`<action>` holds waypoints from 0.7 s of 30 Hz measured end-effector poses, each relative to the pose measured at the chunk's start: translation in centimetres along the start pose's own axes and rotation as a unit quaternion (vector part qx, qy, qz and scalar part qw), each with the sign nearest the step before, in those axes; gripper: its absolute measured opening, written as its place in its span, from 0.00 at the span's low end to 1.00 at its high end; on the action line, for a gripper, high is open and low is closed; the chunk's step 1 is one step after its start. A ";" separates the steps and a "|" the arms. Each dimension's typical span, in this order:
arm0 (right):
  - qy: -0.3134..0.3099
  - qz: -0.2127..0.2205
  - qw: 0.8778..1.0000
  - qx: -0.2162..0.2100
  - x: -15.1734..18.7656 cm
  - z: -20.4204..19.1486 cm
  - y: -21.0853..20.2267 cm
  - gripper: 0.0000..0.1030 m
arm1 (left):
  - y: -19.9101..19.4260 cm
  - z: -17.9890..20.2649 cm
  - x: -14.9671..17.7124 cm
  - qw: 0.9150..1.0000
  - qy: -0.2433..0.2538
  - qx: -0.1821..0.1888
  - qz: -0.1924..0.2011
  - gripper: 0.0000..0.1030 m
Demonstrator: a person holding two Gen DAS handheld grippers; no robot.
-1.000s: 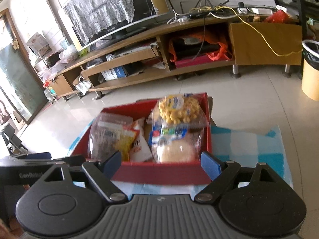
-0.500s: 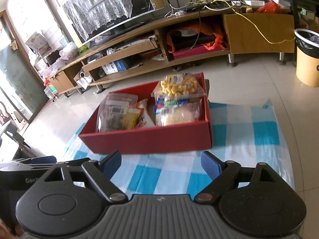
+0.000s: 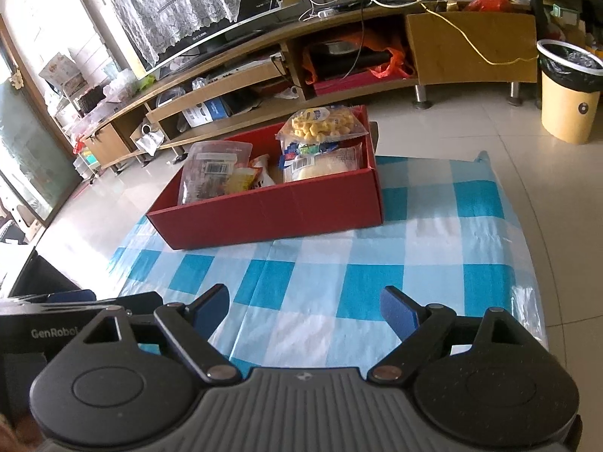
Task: Organize snacks
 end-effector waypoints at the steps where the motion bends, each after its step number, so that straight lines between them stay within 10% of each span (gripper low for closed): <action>1: 0.000 0.000 1.000 0.000 0.1 -0.1 -0.1 0.84 | -0.1 0.0 0.1 1.000 0.002 -0.001 0.001 1.00; 21: -0.007 -0.003 1.000 -0.013 1.0 -1.0 -0.8 0.84 | -0.9 0.3 0.8 1.000 0.009 0.001 0.005 1.00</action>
Point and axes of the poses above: each gripper's, at about its wrist camera, not at the fingertips, and y roughly the way its jaws point, z to its right, x to its underside, the point moved 6 cm from there along y, roughly the way its jaws point, and after that the axes turned 4 degrees about z, right-handed, at the moved point
